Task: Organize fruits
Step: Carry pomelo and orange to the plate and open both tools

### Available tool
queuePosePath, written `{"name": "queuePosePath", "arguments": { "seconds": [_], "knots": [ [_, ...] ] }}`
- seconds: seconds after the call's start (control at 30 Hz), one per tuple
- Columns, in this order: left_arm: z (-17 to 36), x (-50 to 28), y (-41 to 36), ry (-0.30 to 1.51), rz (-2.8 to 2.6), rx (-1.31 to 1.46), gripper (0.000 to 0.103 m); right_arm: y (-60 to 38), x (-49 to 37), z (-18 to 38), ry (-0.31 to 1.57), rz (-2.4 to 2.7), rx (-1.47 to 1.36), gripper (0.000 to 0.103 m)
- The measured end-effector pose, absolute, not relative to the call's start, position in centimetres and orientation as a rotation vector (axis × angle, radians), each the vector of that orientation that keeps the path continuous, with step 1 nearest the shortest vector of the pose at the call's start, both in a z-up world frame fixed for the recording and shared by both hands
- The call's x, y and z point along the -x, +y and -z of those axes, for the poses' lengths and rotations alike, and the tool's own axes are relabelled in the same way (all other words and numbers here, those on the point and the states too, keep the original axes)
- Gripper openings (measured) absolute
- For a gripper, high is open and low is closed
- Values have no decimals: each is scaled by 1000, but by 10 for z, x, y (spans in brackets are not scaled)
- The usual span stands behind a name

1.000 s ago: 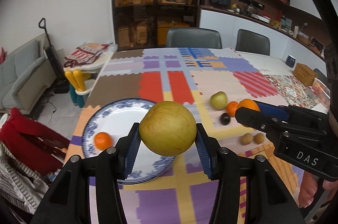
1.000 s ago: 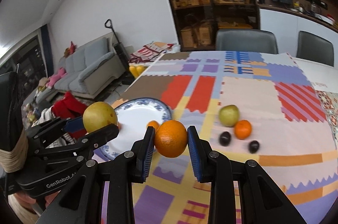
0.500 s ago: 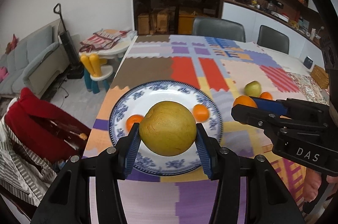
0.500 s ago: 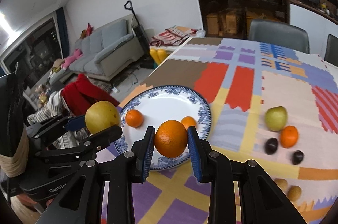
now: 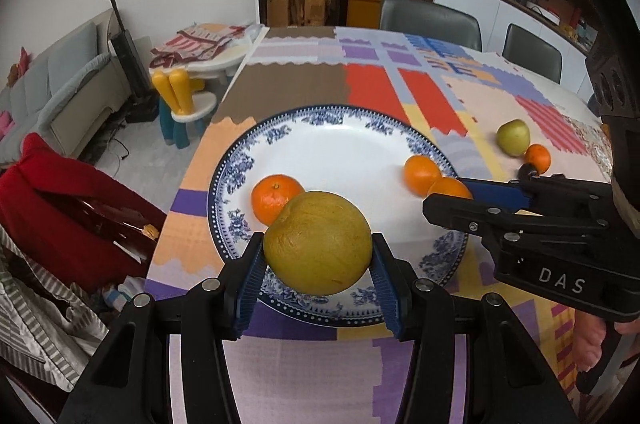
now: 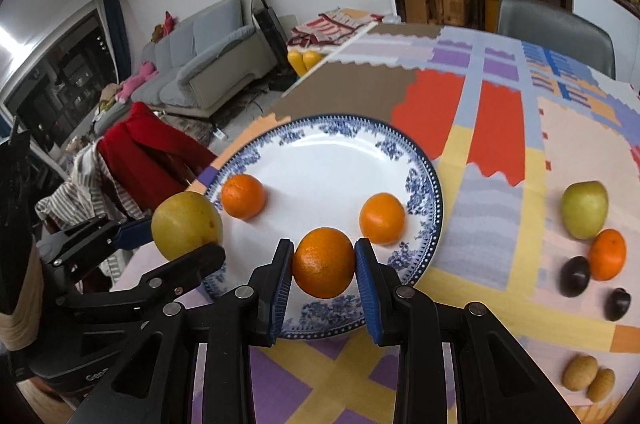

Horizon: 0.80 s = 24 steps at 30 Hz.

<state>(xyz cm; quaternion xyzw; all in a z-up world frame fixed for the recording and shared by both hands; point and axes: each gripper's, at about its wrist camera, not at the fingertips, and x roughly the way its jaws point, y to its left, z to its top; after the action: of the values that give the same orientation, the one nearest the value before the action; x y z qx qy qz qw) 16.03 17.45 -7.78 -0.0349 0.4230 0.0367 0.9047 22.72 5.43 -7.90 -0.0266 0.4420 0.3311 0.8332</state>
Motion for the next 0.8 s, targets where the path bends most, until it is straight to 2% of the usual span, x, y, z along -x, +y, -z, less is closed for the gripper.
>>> {"name": "queuePosePath", "arguments": {
  "seconds": [0.5, 0.6, 0.67, 0.8],
  "knots": [
    [92, -171, 177, 932, -75, 90, 50, 59, -238, 97, 992, -694, 45, 33],
    [87, -167, 175, 909, -80, 74, 53, 55, -236, 91, 970, -682, 44, 34],
    [79, -163, 173, 881, -97, 59, 59, 52, -232, 85, 947, -670, 56, 37],
    [64, -155, 168, 839, -101, 51, 60, 44, -224, 72, 907, -659, 56, 37]
  ]
}}
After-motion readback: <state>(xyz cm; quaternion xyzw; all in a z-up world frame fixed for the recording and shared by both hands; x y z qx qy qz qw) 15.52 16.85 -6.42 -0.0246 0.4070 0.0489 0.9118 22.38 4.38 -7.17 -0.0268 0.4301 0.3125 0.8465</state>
